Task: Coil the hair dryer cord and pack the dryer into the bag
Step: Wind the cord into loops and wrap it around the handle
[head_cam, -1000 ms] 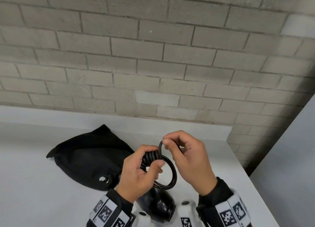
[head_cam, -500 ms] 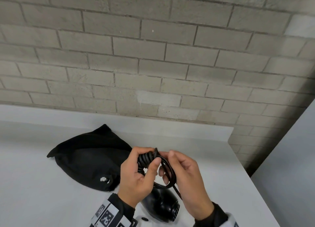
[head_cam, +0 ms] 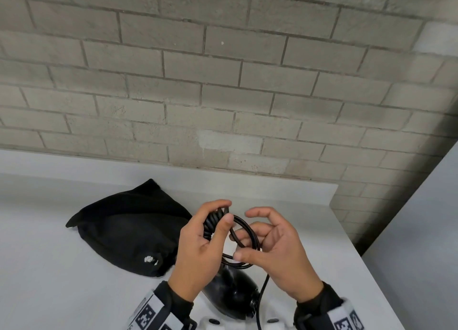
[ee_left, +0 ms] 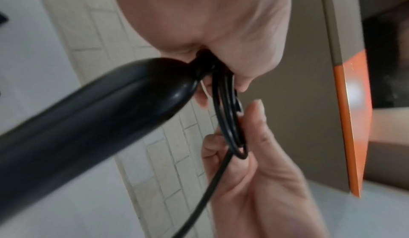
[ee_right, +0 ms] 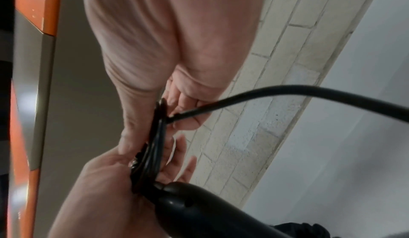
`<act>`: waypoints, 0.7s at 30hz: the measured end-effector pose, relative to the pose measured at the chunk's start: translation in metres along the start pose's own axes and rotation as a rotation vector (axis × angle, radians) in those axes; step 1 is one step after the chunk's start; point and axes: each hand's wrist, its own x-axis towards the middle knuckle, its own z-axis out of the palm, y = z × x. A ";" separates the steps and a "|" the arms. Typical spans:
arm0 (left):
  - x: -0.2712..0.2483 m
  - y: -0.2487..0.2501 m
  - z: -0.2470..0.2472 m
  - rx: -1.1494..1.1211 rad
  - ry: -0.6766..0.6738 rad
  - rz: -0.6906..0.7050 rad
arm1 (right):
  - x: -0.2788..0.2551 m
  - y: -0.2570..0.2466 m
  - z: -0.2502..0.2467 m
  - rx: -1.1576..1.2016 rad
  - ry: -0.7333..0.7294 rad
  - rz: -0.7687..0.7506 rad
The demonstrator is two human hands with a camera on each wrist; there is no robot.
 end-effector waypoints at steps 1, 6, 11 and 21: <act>0.001 0.000 0.000 -0.016 0.005 -0.029 | 0.000 0.000 0.000 -0.007 0.000 -0.013; 0.002 0.000 0.004 -0.068 0.038 -0.091 | -0.008 0.011 0.005 -0.322 0.161 -0.234; -0.001 -0.001 0.011 0.009 0.099 0.002 | -0.018 0.028 0.013 -1.069 0.417 -0.526; 0.003 -0.011 0.013 0.174 0.086 0.295 | -0.019 -0.028 0.020 -0.032 0.283 0.352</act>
